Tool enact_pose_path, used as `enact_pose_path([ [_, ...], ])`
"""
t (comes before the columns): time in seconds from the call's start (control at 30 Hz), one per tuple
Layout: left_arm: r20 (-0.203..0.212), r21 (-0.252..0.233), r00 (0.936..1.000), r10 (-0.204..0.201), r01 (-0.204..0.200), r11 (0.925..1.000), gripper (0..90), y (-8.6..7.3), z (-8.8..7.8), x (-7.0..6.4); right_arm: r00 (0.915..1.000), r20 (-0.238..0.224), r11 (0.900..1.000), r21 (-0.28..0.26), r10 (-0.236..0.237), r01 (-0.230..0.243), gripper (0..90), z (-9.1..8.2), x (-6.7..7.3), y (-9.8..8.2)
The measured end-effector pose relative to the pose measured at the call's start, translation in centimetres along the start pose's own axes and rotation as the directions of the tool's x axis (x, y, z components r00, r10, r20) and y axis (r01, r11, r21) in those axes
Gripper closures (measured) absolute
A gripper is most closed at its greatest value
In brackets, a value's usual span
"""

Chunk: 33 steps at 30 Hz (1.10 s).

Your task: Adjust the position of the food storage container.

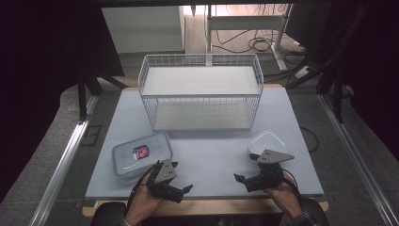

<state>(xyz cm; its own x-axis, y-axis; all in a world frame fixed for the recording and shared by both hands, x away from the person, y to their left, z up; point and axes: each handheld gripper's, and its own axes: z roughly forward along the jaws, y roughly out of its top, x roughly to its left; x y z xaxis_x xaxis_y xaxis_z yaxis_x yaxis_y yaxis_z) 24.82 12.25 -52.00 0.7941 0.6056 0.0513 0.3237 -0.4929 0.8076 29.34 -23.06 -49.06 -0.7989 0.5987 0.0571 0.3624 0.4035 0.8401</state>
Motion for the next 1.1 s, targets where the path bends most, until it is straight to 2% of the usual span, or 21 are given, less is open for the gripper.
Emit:
enact_pose_path([
  [0.1, -0.002, -0.002, 1.0000, 0.001, -0.001, 1.0000, 6.8, 0.1, 0.0, -0.1, 1.0000, -0.007, 1.000, -0.017, -0.001, 0.001, 2.0, -0.1, 0.0, 0.1],
  [0.2, 0.013, 0.008, 0.9996, -0.026, 0.026, 0.9996, 6.2, 0.1, 0.0, 0.0, 0.9999, 0.009, 1.000, -0.014, -0.007, 0.007, 2.3, -0.1, 0.2, 0.3],
  [0.27, 0.010, 0.009, 0.9997, -0.023, 0.023, 0.9997, 5.9, 0.1, 0.0, -0.1, 0.9999, 0.014, 1.000, -0.013, -0.008, 0.008, 2.3, -0.1, 0.2, 0.4],
  [0.4, 0.016, -0.005, 0.9995, -0.029, 0.029, 0.9996, 5.1, 0.2, -0.1, -0.1, 0.9992, 0.036, 1.000, 0.002, -0.017, 0.017, 0.5, -0.2, 0.4, 0.5],
  [0.5, 0.041, -0.025, 0.9977, -0.054, 0.055, 0.9981, 3.9, 0.2, -0.3, -0.1, 0.9994, 0.035, 1.000, 0.007, -0.001, 0.001, 0.0, -0.1, 0.4, 0.6],
  [0.67, 0.026, -0.009, 0.9981, -0.056, 0.056, 0.9984, 3.6, 0.2, -0.3, -0.1, 0.9980, 0.064, 0.999, 0.038, 0.000, -0.003, 0.0, -0.1, 0.4, 0.7],
  [0.7, 0.027, -0.009, 0.9981, -0.055, 0.056, 0.9984, 3.9, 0.2, -0.3, -0.1, 0.9967, 0.080, 0.998, 0.055, 0.006, -0.010, 2.0, -0.2, 0.3, 0.8],
  [0.8, 0.028, -0.017, 0.9981, -0.054, 0.055, 0.9983, 4.3, 0.2, -0.4, -0.1, 0.9952, 0.097, 0.998, 0.057, 0.012, -0.018, 8.8, -0.5, 0.1, 1.0],
  [0.9, 0.029, -0.024, 0.9978, -0.059, 0.060, 0.9979, 4.3, 0.2, -0.4, 0.0, 0.9920, 0.124, 0.998, 0.059, 0.020, -0.028, 22.7, -1.0, -0.2, 1.2],
  [0.93, 0.029, -0.024, 0.9978, -0.059, 0.060, 0.9979, 4.3, 0.2, -0.4, 0.0, 0.9920, 0.124, 0.998, 0.059, 0.020, -0.028, 22.7, -1.0, -0.2, 1.2],
  [0.97, 0.029, -0.030, 0.9976, -0.064, 0.064, 0.9975, 4.4, 0.2, -0.5, 0.0, 0.9910, 0.132, 0.997, 0.069, 0.024, -0.034, 37.7, -1.3, -0.6, 1.4],
  [1.1, 0.034, -0.033, 0.9968, -0.073, 0.074, 0.9967, 4.4, 0.1, -0.5, 0.1, 0.9903, 0.139, 0.994, 0.106, -0.008, -0.006, 57.1, -1.7, -1.2, 1.7],
])
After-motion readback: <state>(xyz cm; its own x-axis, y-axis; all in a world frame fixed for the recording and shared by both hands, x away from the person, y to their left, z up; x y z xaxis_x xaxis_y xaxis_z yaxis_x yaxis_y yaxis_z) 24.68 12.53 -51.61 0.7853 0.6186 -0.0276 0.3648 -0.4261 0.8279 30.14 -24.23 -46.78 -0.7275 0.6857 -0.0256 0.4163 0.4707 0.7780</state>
